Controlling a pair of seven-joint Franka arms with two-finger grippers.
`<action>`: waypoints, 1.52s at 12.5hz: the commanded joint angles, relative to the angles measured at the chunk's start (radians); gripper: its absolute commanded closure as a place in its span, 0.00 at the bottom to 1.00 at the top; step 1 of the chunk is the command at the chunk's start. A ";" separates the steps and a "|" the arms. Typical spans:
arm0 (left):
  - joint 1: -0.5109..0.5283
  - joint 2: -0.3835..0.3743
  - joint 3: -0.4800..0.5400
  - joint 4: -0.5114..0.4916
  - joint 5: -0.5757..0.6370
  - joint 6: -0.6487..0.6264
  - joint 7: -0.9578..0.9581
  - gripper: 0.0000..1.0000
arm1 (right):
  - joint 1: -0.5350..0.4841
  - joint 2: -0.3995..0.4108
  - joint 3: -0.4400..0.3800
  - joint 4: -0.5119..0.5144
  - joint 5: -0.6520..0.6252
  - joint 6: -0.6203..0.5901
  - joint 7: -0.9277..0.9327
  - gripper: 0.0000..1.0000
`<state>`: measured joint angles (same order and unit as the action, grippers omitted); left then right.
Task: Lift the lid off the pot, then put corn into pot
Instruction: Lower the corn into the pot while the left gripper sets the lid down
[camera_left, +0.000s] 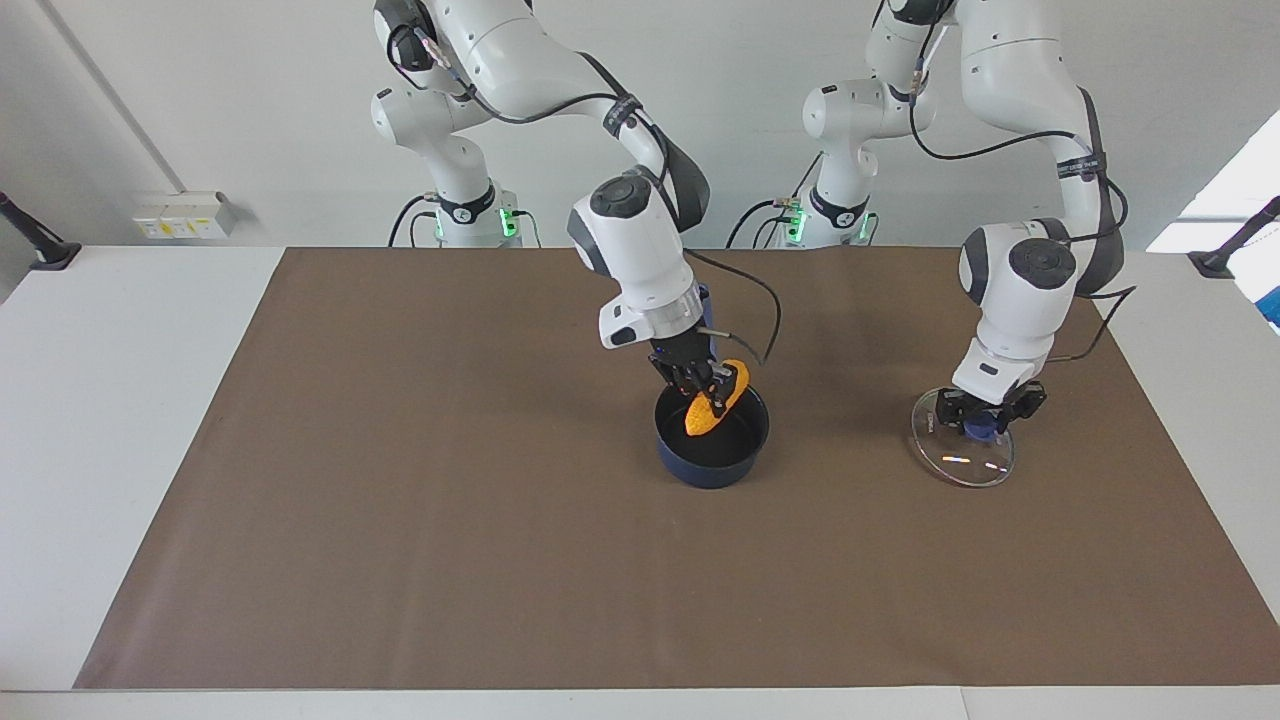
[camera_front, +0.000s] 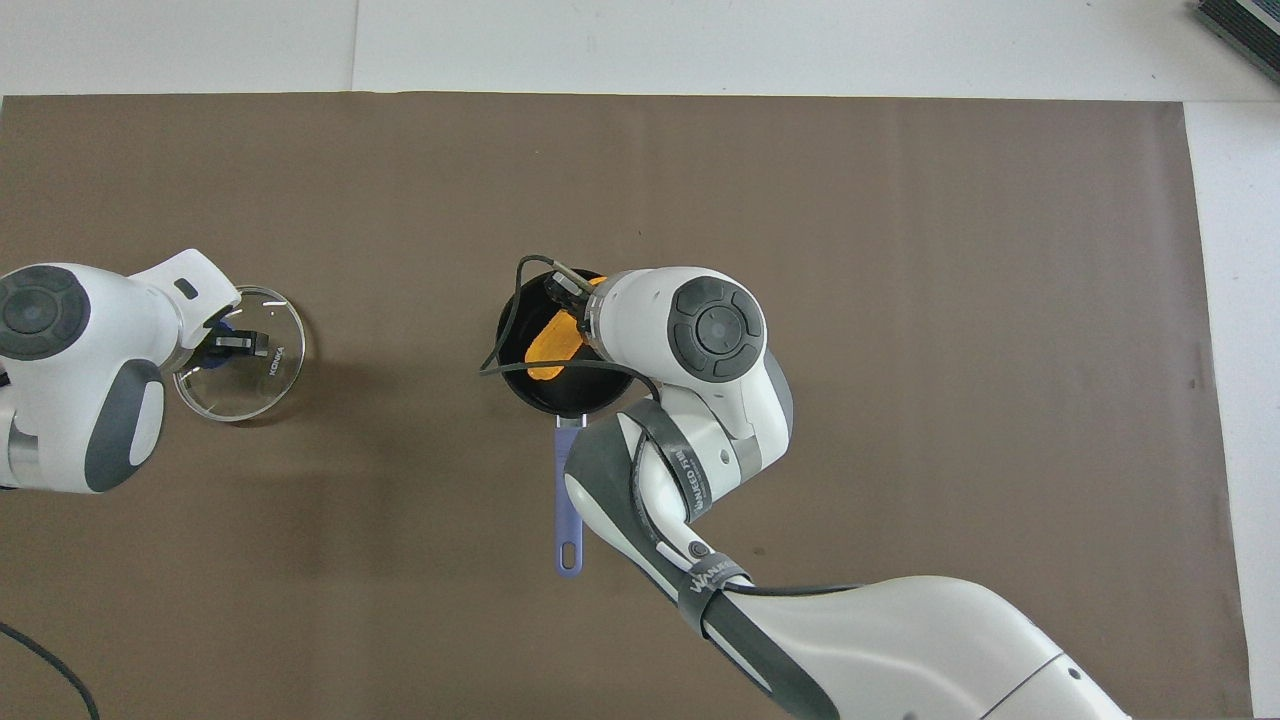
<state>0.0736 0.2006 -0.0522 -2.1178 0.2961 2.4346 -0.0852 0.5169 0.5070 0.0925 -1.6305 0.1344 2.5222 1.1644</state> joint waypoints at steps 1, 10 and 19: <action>0.005 -0.009 -0.009 -0.011 0.017 -0.002 0.004 0.24 | -0.001 0.011 0.003 0.000 -0.035 0.003 -0.014 1.00; -0.018 -0.065 -0.023 0.158 0.005 -0.200 0.016 0.00 | -0.001 0.007 0.003 -0.020 -0.032 0.001 -0.038 0.52; -0.046 -0.133 -0.044 0.653 -0.262 -0.822 0.137 0.00 | -0.024 -0.116 -0.002 -0.014 -0.016 -0.092 -0.054 0.06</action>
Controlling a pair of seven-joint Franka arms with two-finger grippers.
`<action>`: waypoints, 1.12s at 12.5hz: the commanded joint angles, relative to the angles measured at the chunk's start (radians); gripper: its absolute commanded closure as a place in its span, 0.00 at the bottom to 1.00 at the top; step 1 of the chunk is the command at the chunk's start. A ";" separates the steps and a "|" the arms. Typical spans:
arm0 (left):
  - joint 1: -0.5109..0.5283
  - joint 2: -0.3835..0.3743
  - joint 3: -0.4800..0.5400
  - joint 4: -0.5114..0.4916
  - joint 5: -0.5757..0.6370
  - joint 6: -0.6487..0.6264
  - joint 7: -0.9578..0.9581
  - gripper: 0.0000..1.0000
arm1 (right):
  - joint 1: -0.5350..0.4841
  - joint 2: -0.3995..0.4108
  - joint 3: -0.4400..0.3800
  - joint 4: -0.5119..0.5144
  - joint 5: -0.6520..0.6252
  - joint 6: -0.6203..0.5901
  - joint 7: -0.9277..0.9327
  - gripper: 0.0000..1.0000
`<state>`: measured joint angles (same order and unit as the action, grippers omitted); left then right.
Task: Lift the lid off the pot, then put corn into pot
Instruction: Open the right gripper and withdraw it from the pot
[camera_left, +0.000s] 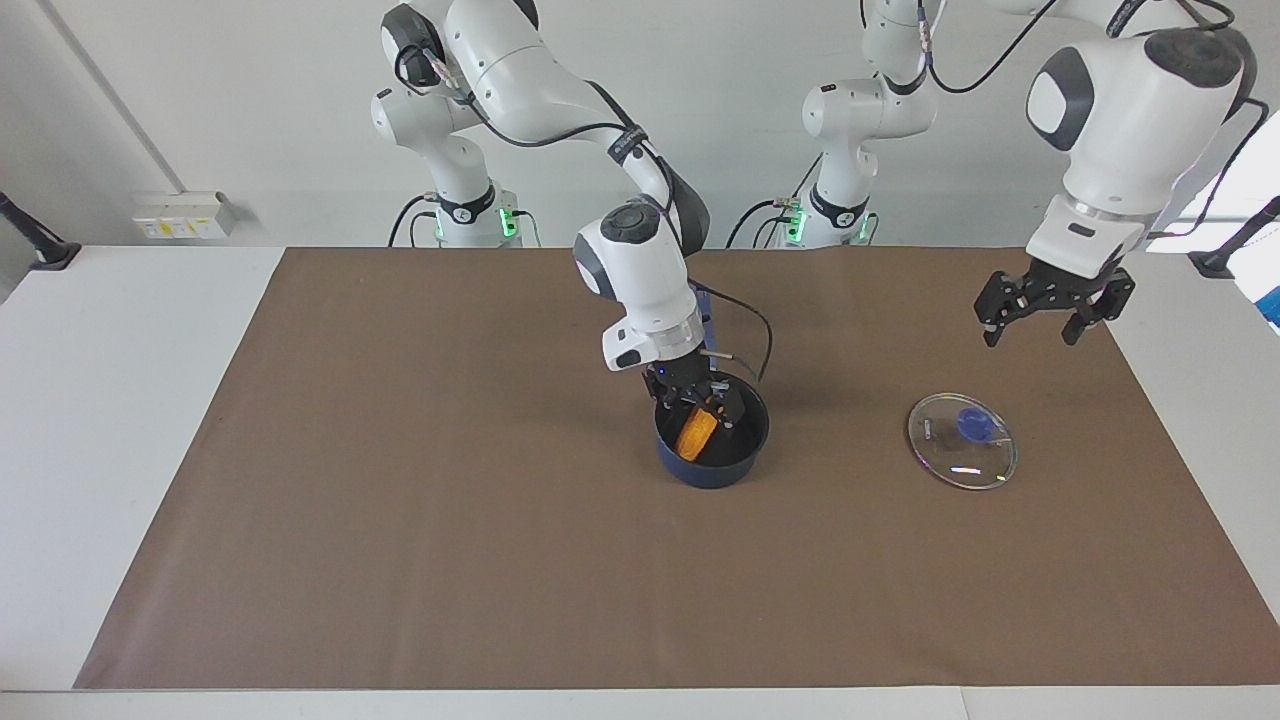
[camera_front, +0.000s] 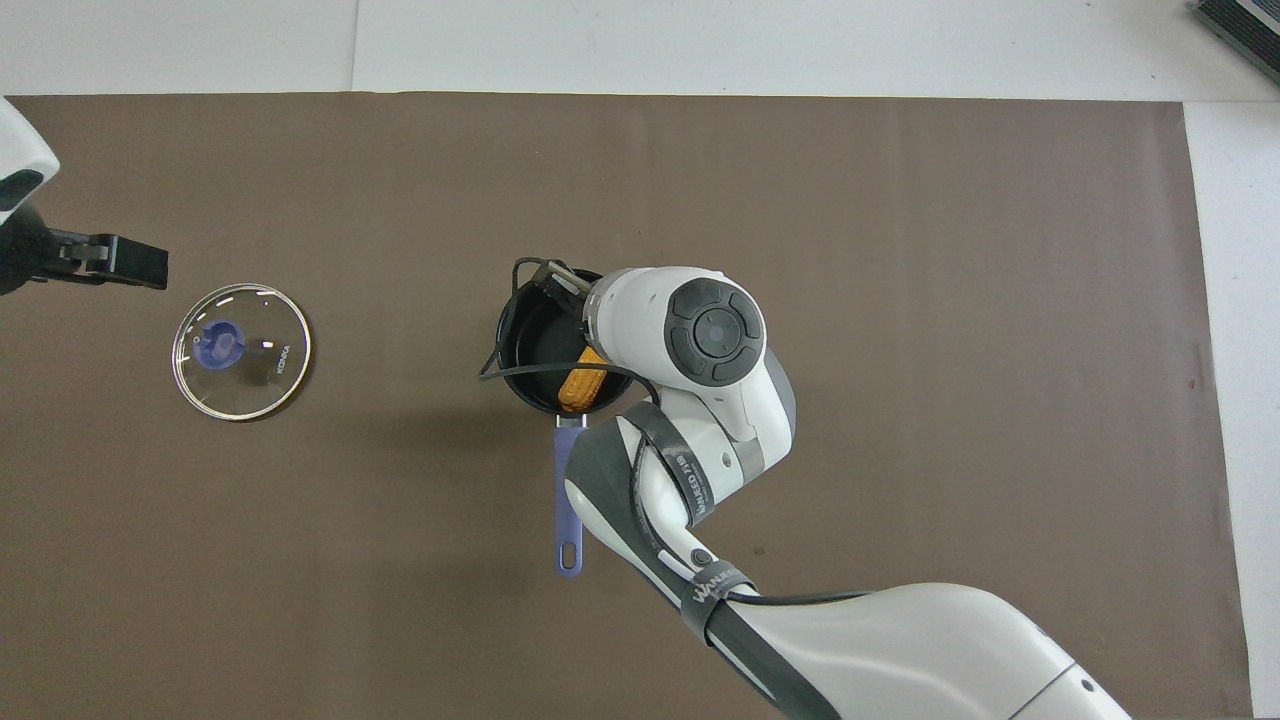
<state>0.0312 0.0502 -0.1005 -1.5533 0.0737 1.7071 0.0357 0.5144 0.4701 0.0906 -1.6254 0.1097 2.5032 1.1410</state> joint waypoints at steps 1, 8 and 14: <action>-0.002 0.014 0.004 0.119 -0.060 -0.139 0.016 0.00 | -0.051 -0.115 -0.003 -0.019 0.001 -0.128 -0.041 0.02; -0.005 -0.038 -0.018 0.156 -0.069 -0.234 0.016 0.00 | -0.367 -0.290 -0.005 -0.011 -0.007 -0.435 -0.511 0.00; -0.005 -0.075 -0.018 0.099 -0.071 -0.231 0.016 0.00 | -0.577 -0.398 -0.008 -0.016 -0.084 -0.653 -0.823 0.00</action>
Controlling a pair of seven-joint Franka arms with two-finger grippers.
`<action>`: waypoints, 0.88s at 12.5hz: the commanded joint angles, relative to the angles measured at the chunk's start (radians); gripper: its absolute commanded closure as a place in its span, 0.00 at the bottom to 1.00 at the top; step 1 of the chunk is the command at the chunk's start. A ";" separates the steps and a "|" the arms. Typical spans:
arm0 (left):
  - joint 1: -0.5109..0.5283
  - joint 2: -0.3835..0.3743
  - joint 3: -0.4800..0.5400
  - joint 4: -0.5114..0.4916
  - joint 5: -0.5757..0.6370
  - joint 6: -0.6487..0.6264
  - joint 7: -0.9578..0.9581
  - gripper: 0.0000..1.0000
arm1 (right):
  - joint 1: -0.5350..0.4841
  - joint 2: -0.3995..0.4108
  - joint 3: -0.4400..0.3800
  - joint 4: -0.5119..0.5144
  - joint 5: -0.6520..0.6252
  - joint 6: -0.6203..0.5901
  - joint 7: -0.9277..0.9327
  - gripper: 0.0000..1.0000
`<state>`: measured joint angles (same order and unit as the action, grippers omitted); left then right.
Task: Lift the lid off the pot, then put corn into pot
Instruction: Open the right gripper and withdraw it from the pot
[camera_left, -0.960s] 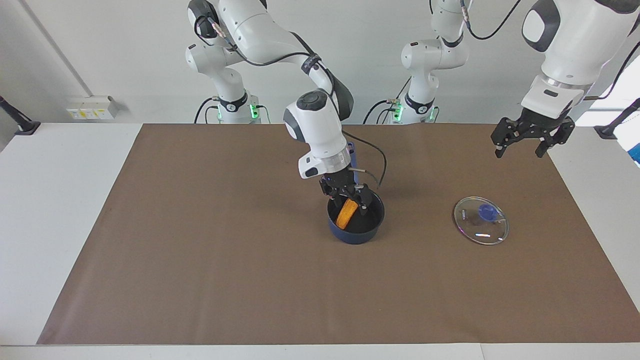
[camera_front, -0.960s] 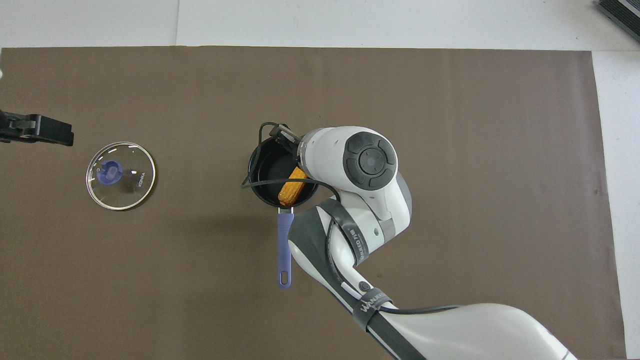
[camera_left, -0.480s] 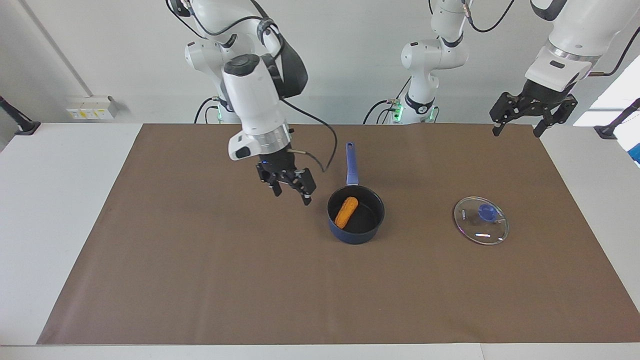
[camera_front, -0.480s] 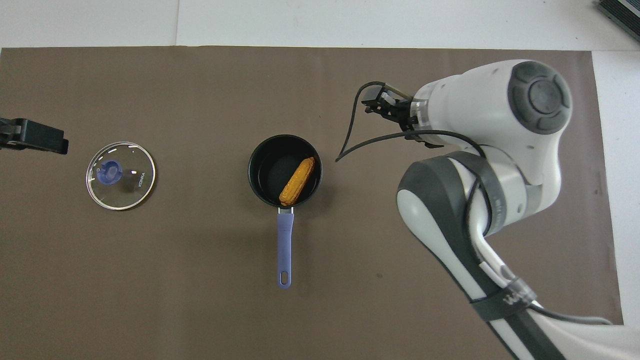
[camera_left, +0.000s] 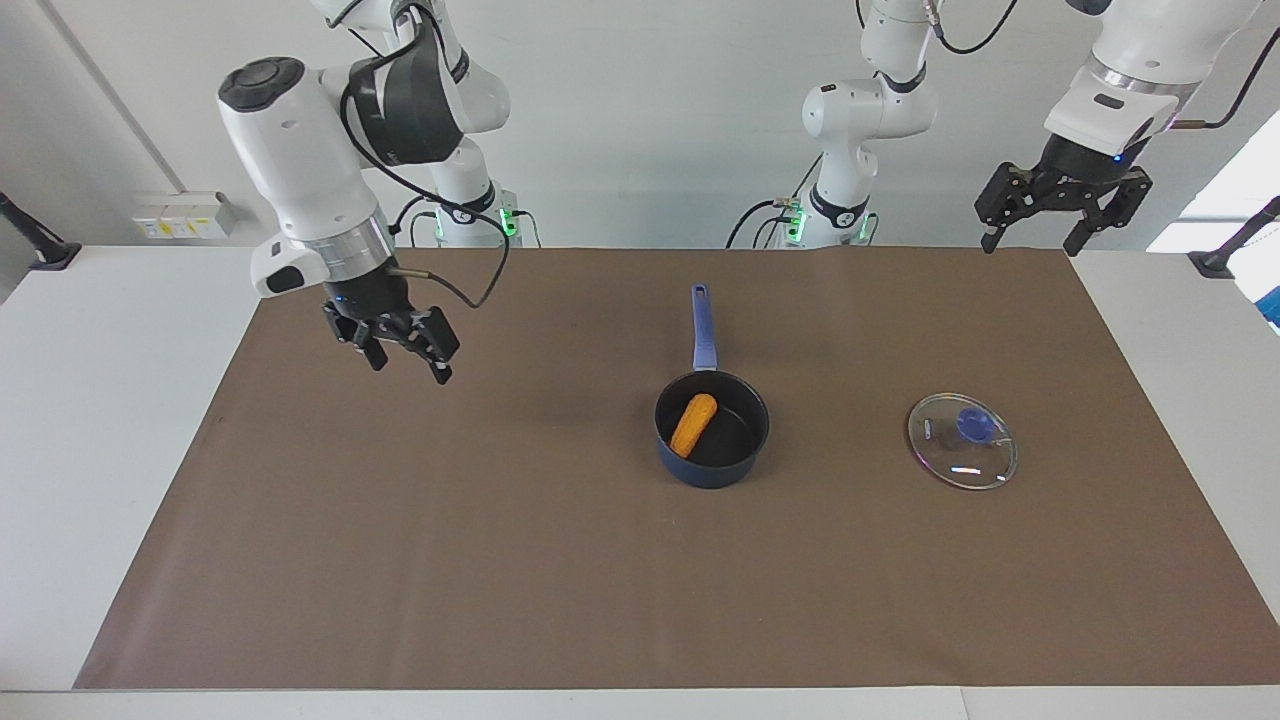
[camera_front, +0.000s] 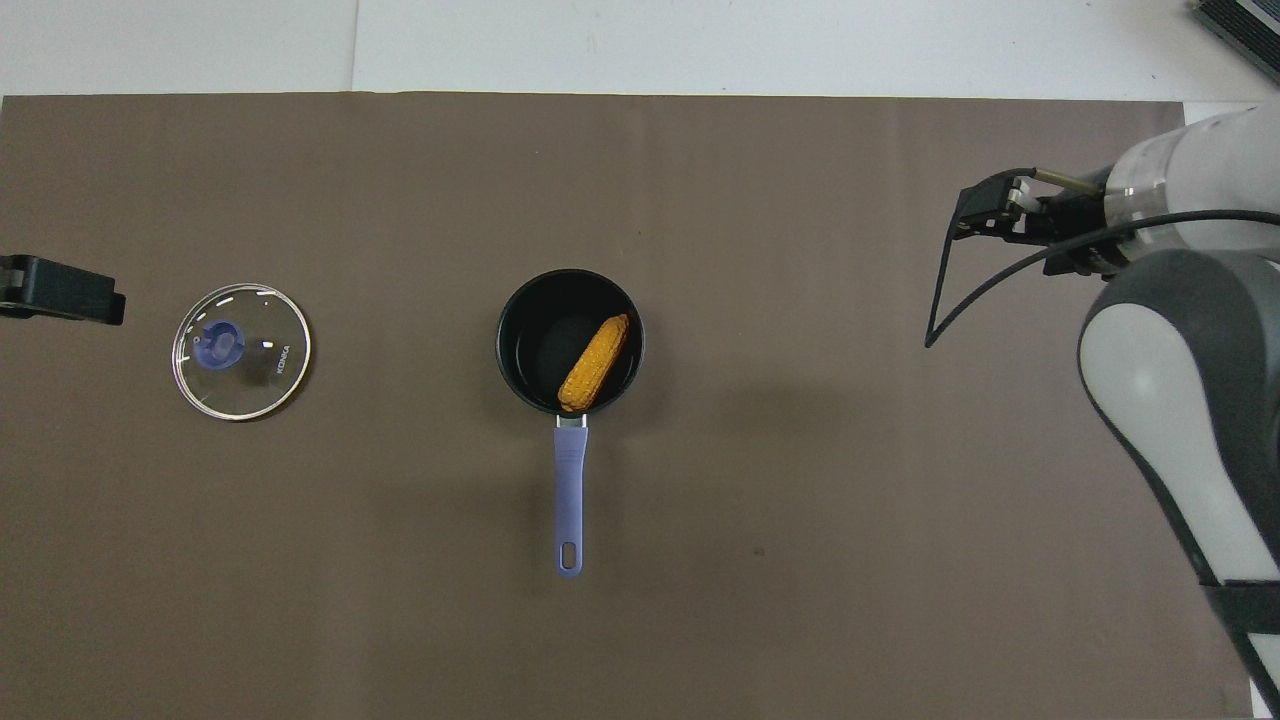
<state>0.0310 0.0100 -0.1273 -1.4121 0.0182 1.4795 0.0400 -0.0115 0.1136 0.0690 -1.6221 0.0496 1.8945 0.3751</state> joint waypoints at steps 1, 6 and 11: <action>-0.005 -0.033 0.009 -0.042 -0.015 -0.004 0.014 0.00 | -0.059 -0.060 0.011 -0.018 -0.025 -0.063 -0.079 0.00; -0.005 -0.030 0.009 -0.030 -0.014 -0.008 0.011 0.00 | -0.071 -0.152 -0.001 -0.012 -0.025 -0.150 -0.091 0.00; -0.005 -0.027 0.006 -0.016 -0.018 -0.018 0.009 0.00 | -0.085 -0.227 -0.032 -0.009 -0.025 -0.254 -0.214 0.00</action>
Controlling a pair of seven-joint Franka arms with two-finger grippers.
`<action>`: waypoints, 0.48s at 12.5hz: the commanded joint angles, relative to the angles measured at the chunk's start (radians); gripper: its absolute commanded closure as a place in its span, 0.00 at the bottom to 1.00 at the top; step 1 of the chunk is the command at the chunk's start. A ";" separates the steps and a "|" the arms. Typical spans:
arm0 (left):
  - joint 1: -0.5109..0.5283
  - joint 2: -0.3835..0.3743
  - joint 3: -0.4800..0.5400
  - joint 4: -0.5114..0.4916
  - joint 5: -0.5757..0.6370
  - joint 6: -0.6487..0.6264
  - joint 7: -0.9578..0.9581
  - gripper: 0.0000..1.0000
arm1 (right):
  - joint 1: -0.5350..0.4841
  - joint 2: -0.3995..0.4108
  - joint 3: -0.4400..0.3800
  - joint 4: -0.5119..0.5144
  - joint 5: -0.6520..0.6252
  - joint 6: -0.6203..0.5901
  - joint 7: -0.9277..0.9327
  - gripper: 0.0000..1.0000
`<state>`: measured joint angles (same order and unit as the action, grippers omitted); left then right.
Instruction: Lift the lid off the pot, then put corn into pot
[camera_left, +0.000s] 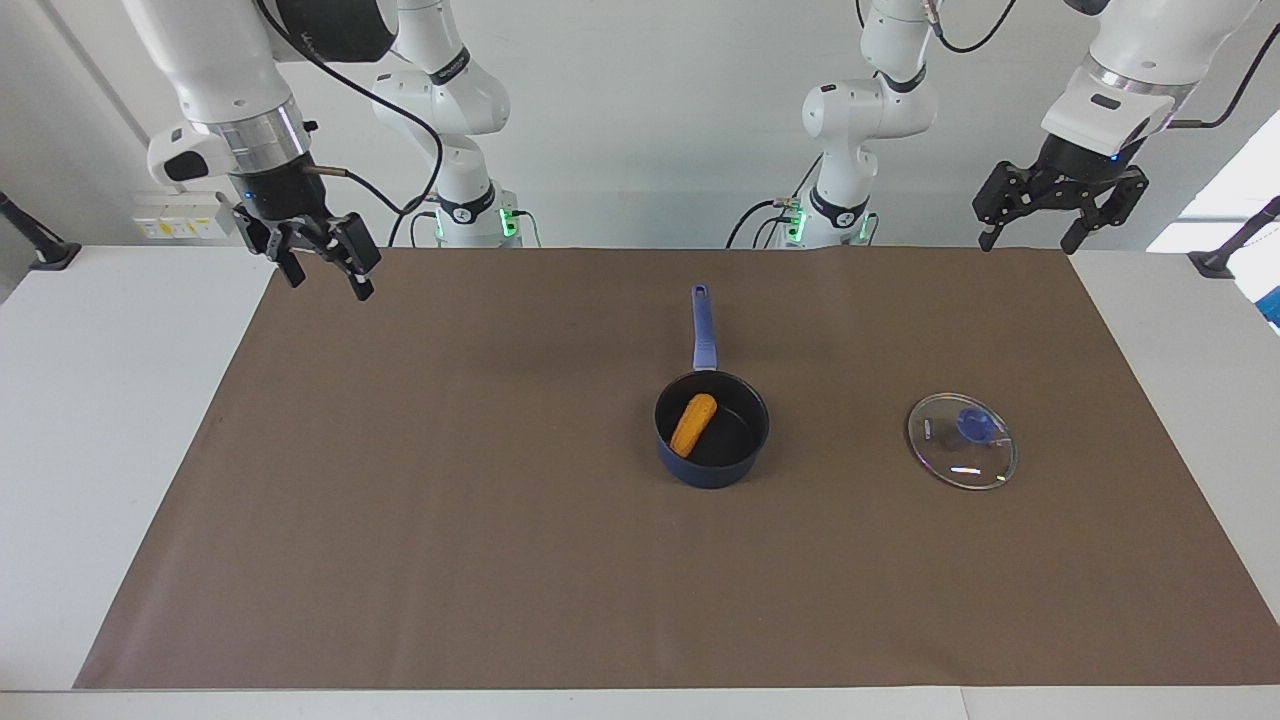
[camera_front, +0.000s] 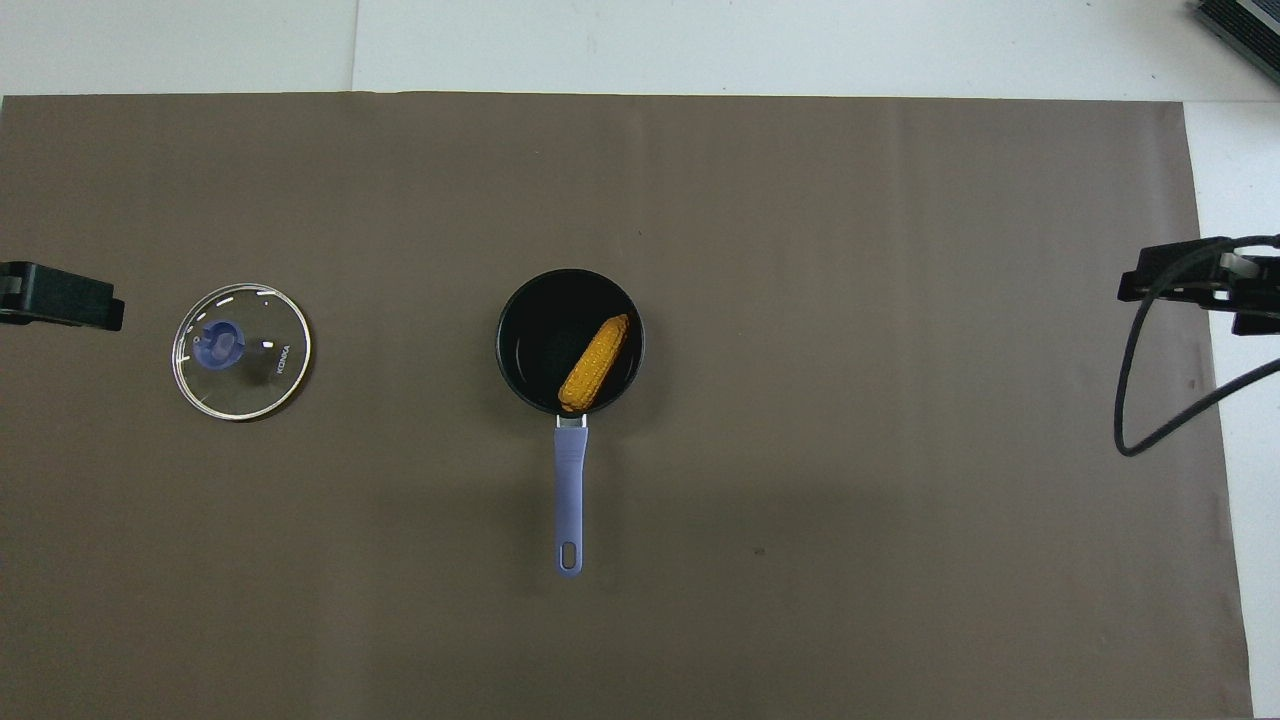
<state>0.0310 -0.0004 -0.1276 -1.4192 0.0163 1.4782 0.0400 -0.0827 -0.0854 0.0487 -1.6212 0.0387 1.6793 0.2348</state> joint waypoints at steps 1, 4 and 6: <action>-0.003 -0.018 0.008 -0.009 -0.015 -0.019 0.009 0.00 | -0.002 -0.030 -0.059 -0.009 -0.014 -0.053 -0.127 0.00; -0.002 -0.015 0.008 -0.007 -0.015 -0.019 0.009 0.00 | 0.050 -0.048 -0.145 -0.023 -0.017 -0.076 -0.224 0.00; -0.005 -0.010 0.005 -0.007 -0.015 -0.041 0.009 0.00 | 0.060 -0.077 -0.144 -0.064 -0.042 -0.098 -0.227 0.00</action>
<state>0.0311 -0.0008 -0.1269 -1.4193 0.0152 1.4661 0.0400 -0.0487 -0.1137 -0.0919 -1.6297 0.0326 1.5923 0.0239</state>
